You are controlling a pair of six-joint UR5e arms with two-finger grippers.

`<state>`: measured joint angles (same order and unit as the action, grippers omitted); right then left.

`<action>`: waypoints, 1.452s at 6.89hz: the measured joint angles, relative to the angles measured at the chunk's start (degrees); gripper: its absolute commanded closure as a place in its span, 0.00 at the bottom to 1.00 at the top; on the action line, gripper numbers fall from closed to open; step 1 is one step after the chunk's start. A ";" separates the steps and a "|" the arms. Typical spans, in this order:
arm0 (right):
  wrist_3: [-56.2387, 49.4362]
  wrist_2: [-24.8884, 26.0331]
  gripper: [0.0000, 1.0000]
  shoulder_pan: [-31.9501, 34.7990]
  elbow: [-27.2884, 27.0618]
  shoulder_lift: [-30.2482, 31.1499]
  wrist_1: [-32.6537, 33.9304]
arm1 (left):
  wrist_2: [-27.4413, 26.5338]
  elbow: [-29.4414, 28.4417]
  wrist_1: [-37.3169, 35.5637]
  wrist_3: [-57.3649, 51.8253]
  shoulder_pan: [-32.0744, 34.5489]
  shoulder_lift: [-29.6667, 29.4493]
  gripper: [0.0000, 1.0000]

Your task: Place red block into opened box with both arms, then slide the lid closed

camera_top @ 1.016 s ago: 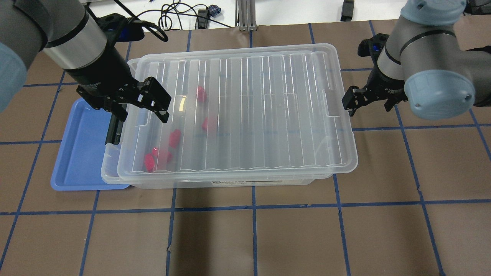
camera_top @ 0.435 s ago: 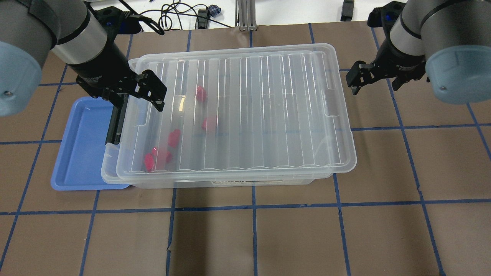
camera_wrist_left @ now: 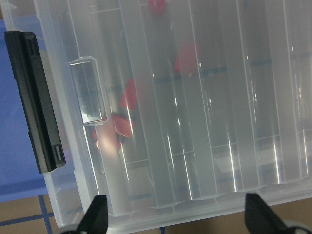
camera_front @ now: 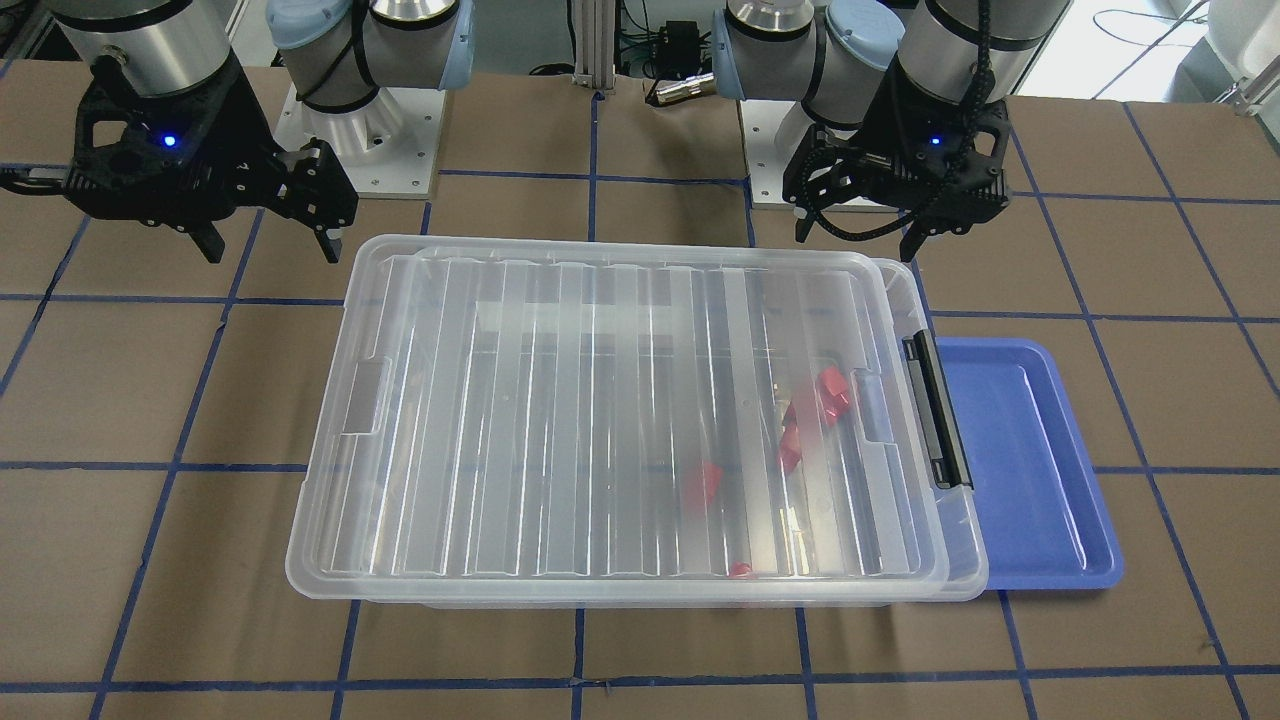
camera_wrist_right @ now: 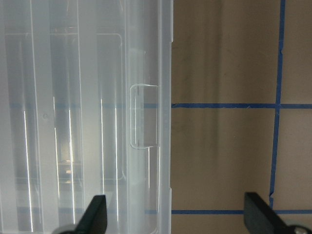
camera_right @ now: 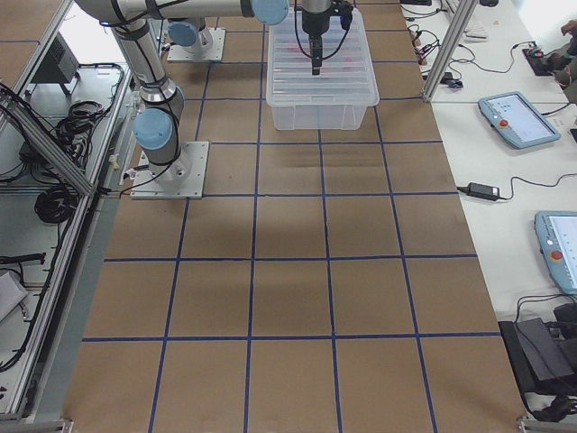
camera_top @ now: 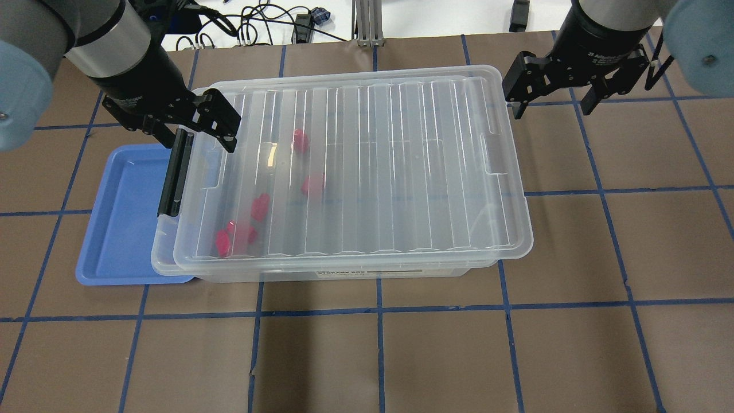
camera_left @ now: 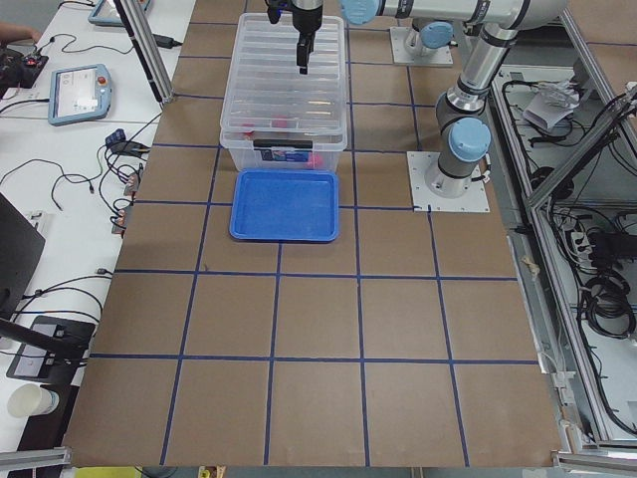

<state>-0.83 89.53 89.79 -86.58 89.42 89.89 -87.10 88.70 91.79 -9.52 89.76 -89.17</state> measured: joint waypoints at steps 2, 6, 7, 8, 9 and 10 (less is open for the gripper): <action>0.96 -0.03 0.00 0.31 1.40 -0.91 -0.95 | -0.94 -5.20 5.79 -0.08 0.32 -2.63 0.00; 1.03 0.28 0.00 0.31 1.41 -1.00 -1.19 | -1.25 -3.66 4.12 -0.12 0.80 -4.28 0.00; 1.02 0.34 0.00 0.31 1.45 -1.03 -1.20 | -1.32 -2.49 3.55 -0.06 0.91 -4.23 0.00; 1.01 0.37 0.00 0.30 1.38 -0.97 -1.20 | -1.44 -1.85 2.98 -0.05 0.96 -3.66 0.00; 1.01 0.34 0.00 0.30 1.16 -0.82 -1.19 | -1.53 -1.86 2.73 -0.04 0.94 -2.85 0.00; 1.01 0.24 0.00 0.30 0.99 -0.71 -1.16 | -1.46 -1.99 2.64 0.00 0.90 -2.56 0.00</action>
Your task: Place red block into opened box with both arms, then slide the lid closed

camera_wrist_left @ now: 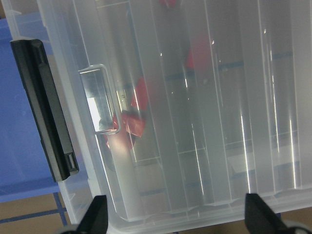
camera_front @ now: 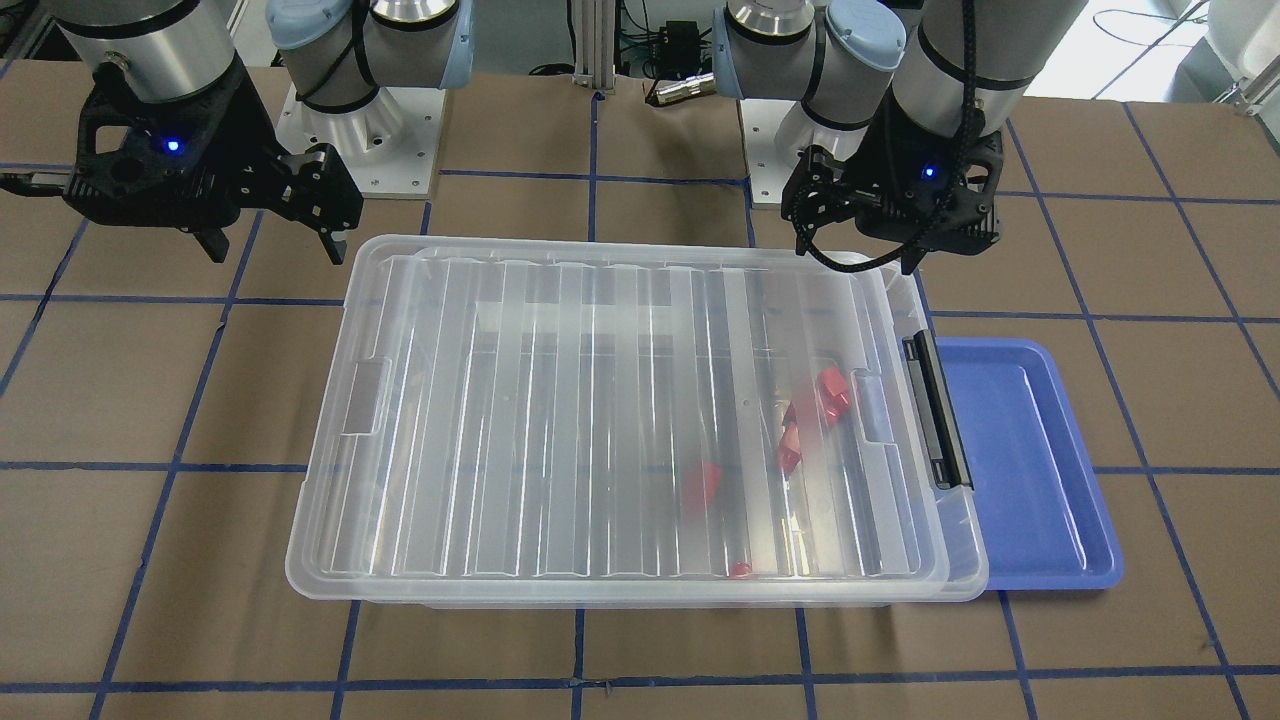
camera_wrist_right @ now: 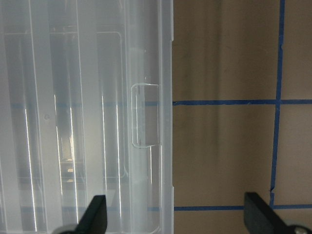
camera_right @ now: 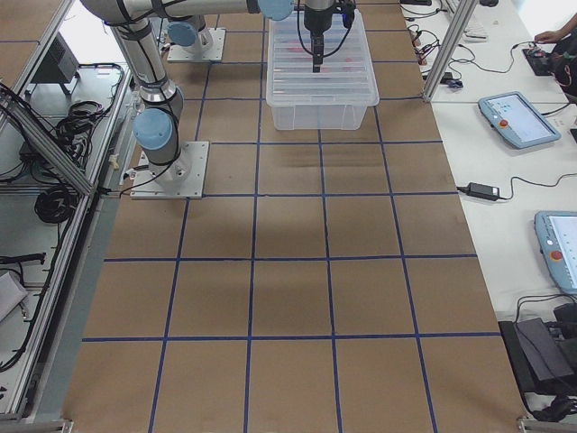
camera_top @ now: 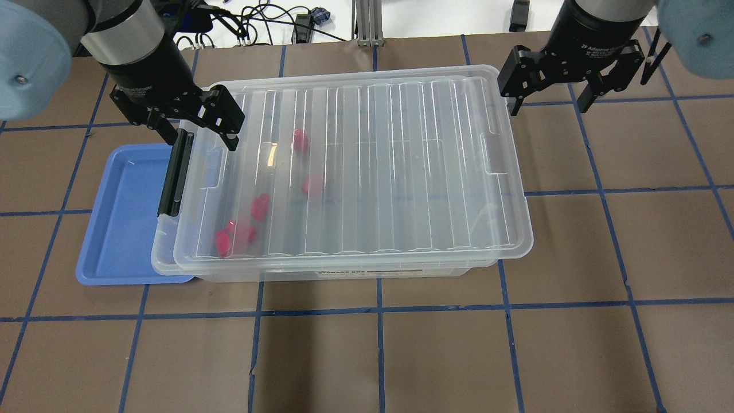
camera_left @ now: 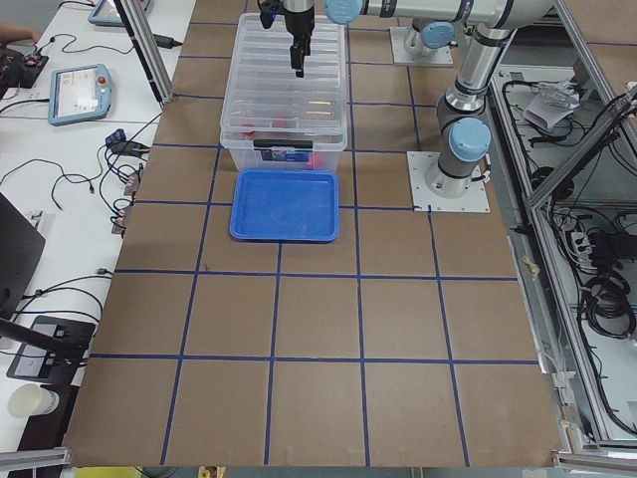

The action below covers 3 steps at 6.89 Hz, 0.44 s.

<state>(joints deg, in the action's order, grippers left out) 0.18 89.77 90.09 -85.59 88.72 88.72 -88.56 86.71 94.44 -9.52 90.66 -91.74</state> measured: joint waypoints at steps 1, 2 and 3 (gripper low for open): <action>-0.02 -0.13 0.00 -0.05 -0.08 -0.01 -0.01 | 0.14 0.01 -0.05 0.00 -0.17 -0.42 0.00; -0.06 -0.28 0.00 -0.14 -0.14 -0.07 0.02 | 0.16 -0.38 -0.23 -0.03 -0.38 -1.10 0.00; -0.08 -0.37 0.00 -0.21 -0.20 -0.07 0.04 | 0.03 -0.21 -0.46 -0.03 -0.27 -1.25 0.00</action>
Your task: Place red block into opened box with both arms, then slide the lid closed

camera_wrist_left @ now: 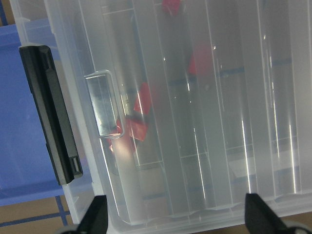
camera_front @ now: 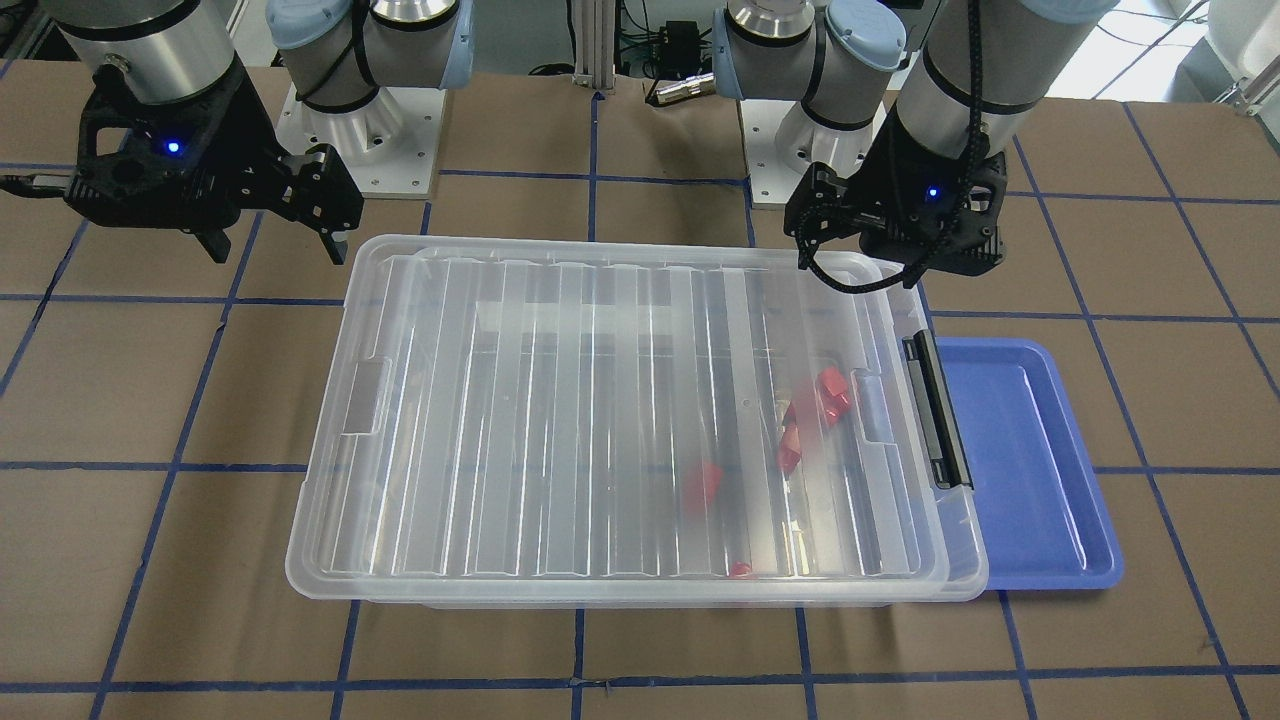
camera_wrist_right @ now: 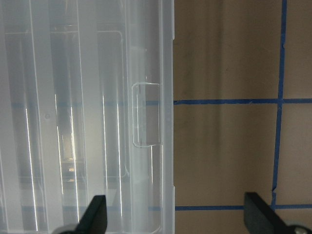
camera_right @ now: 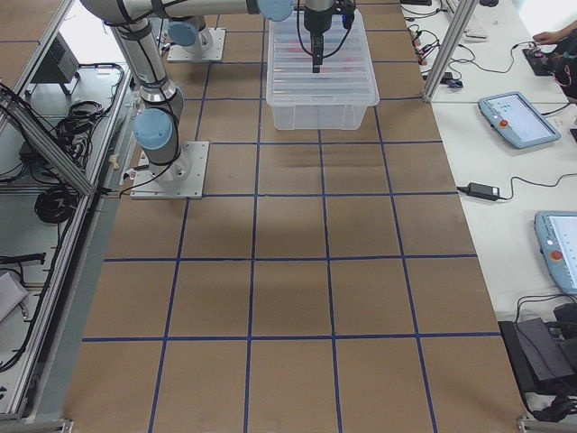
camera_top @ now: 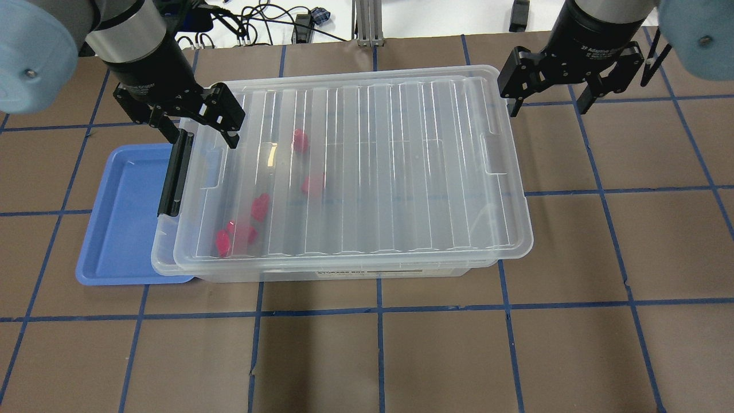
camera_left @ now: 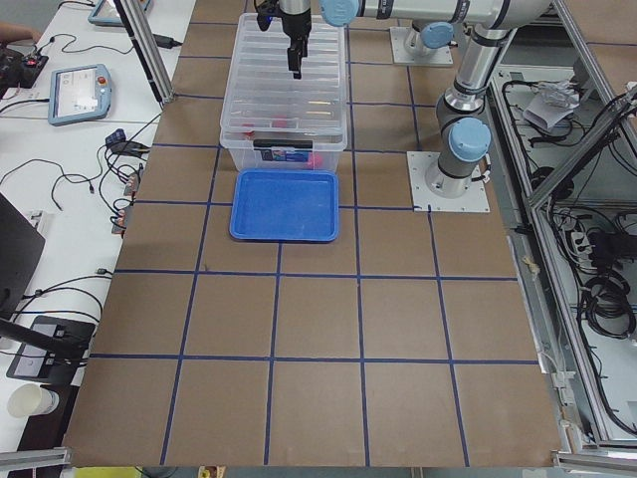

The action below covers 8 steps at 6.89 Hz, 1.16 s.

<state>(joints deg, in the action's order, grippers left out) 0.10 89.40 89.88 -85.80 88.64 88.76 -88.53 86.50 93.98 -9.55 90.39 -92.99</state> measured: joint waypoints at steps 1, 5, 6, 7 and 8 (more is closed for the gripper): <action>-0.01 -0.04 0.00 -0.08 0.01 -0.04 0.03 | -0.12 0.35 -0.07 0.03 0.29 0.37 0.00; -0.01 -0.03 0.00 -0.31 0.02 0.07 0.03 | -0.17 0.08 -0.15 0.06 0.53 1.53 0.00; -0.01 -0.07 0.00 -0.31 -0.01 0.10 0.02 | -0.14 0.03 -0.16 0.06 0.55 1.86 0.00; -0.01 -0.09 0.00 -0.31 -0.04 0.10 0.01 | -0.17 0.02 -0.13 0.06 0.61 1.88 0.00; -0.01 -0.10 0.00 -0.32 -0.06 0.09 -0.01 | -0.21 0.31 -0.12 0.06 0.64 1.71 0.00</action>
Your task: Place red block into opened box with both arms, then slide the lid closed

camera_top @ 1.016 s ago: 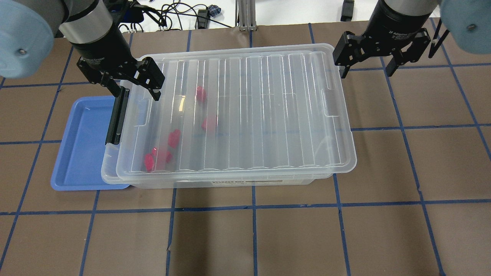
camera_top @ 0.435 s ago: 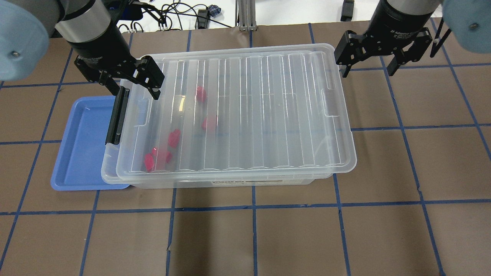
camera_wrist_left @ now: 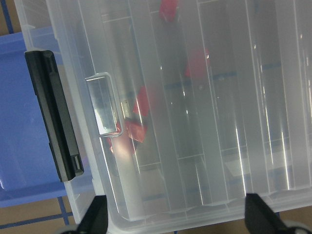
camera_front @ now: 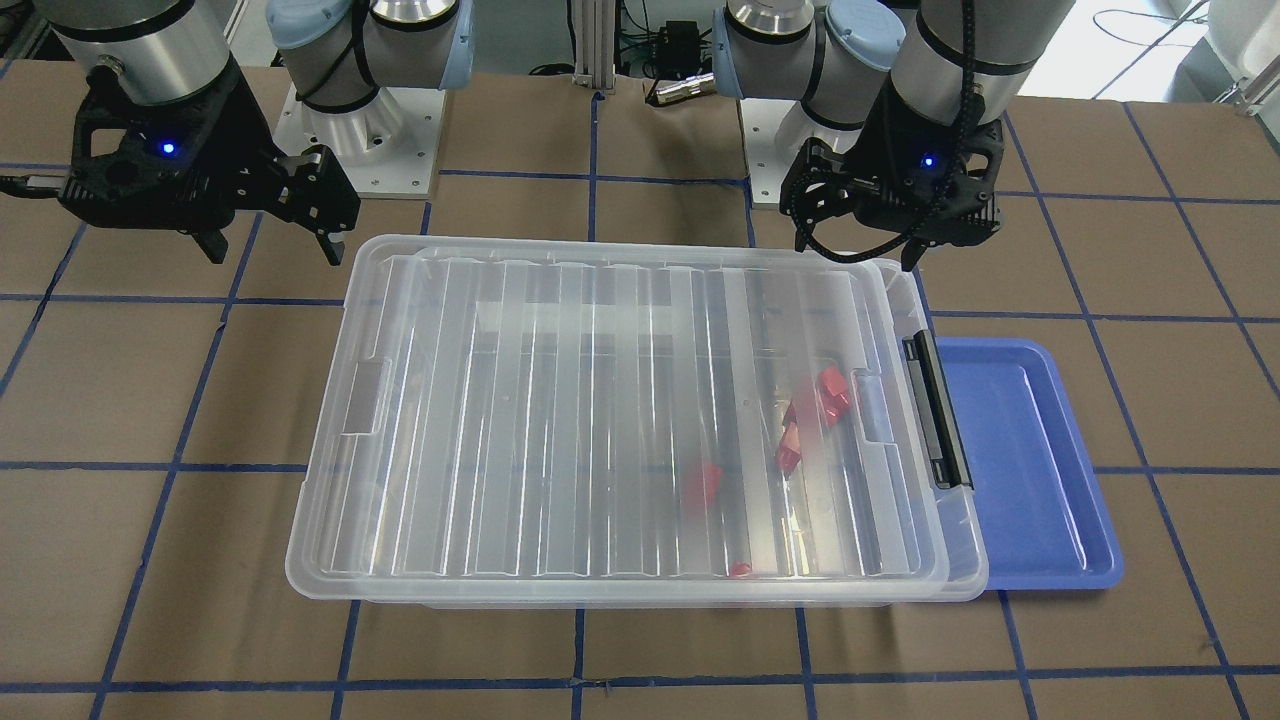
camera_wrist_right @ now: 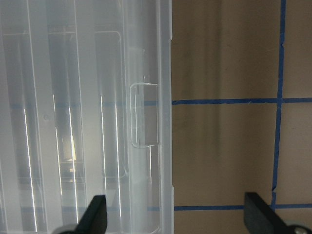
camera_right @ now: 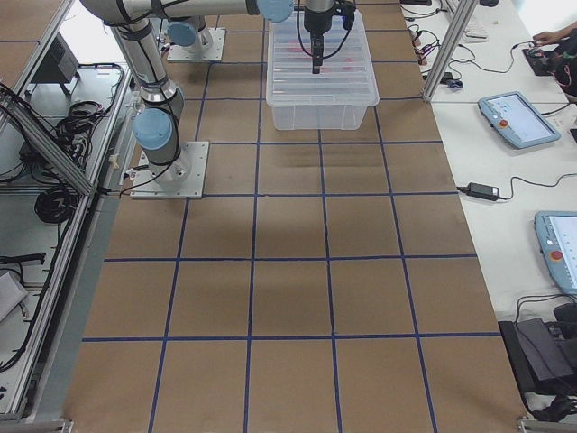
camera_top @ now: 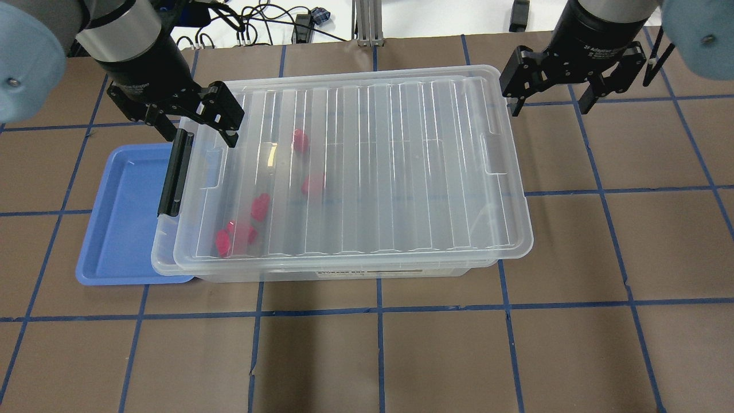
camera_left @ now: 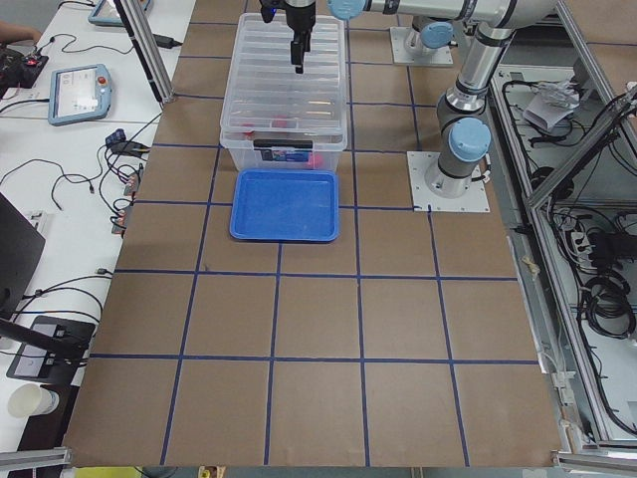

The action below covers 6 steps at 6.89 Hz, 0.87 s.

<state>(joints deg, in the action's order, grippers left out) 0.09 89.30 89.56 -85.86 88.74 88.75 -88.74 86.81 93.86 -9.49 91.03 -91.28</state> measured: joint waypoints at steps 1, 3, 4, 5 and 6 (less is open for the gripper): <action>0.00 0.02 0.00 0.00 -0.01 0.04 -0.04 | -0.04 0.43 0.00 0.00 0.02 0.09 0.00; 0.00 0.02 0.00 0.00 -0.01 0.10 -0.01 | -0.11 0.68 0.01 0.00 0.02 0.28 0.00; 0.00 0.00 0.00 0.00 -0.01 0.15 0.01 | -0.12 0.69 0.01 0.00 0.02 0.40 0.00; -0.13 0.02 0.00 0.00 -0.04 0.16 0.02 | -0.12 0.68 0.01 0.00 0.03 0.38 0.00; -0.32 0.06 0.00 0.00 -0.07 0.15 0.02 | -0.12 0.66 0.03 0.00 0.03 0.45 0.00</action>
<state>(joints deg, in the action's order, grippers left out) -0.23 89.36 89.56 -85.93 88.88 88.77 -88.86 87.47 93.89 -9.49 91.05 -90.83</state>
